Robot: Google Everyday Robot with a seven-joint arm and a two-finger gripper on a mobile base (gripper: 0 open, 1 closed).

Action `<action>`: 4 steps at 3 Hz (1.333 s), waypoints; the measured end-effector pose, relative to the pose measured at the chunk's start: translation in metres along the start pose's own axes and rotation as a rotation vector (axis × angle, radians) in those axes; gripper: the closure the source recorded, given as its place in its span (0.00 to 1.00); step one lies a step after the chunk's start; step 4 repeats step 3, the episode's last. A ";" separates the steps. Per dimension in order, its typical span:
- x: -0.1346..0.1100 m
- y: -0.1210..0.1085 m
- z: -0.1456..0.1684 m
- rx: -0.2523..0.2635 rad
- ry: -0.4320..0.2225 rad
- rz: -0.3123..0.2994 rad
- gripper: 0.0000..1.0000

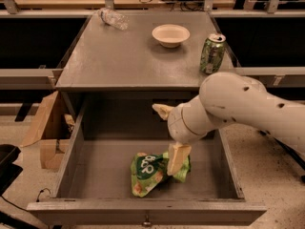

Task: Place green rice chip bag into top drawer

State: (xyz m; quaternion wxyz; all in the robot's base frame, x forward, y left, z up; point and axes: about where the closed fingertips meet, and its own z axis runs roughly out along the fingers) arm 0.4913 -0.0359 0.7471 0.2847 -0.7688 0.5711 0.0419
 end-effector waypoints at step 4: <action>0.003 -0.064 -0.248 0.170 0.282 0.012 0.00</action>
Offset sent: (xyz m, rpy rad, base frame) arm -0.0066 -0.1556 0.2866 -0.1499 -0.2351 -0.1997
